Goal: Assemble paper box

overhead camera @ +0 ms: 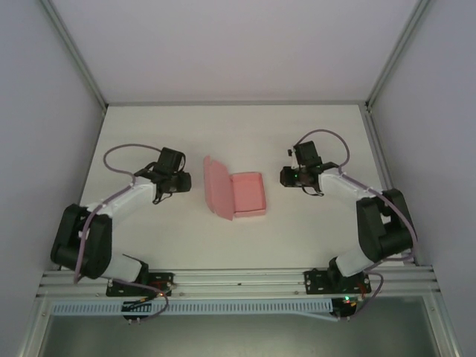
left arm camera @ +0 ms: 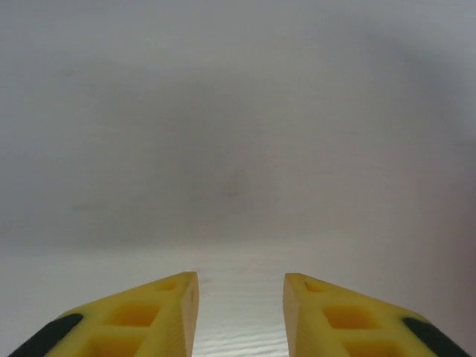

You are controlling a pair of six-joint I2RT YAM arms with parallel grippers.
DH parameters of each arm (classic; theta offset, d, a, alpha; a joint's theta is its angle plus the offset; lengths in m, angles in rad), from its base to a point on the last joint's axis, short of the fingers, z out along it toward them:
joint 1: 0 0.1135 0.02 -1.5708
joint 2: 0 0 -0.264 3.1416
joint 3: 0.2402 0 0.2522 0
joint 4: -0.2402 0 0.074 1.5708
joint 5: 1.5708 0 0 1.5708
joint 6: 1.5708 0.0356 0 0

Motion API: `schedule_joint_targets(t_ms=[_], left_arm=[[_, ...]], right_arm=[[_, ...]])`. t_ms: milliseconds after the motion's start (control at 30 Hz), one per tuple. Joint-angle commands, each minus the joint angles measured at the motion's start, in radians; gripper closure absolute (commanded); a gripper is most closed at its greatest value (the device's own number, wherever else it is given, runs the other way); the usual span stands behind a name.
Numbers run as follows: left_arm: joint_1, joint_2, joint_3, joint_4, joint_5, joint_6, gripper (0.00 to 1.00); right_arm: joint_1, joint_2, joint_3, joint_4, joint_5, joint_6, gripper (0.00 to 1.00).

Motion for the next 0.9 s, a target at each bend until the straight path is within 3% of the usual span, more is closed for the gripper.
schedule_joint_targets(t_ms=[0,267,867], left_arm=[[-0.035,0.087,0.013,0.187,0.243,0.0,0.72],[-0.141,0.254,0.094,0.246,0.309,0.051,0.86],[-0.175,0.359,0.067,0.453,0.487,0.017,0.92]], right_arm=[[0.031,0.058,0.045,0.045,-0.073,-0.012,0.79],[0.084,0.215,0.11,0.064,-0.118,-0.003,0.87],[0.15,0.262,0.098,0.202,-0.221,0.054,0.87]])
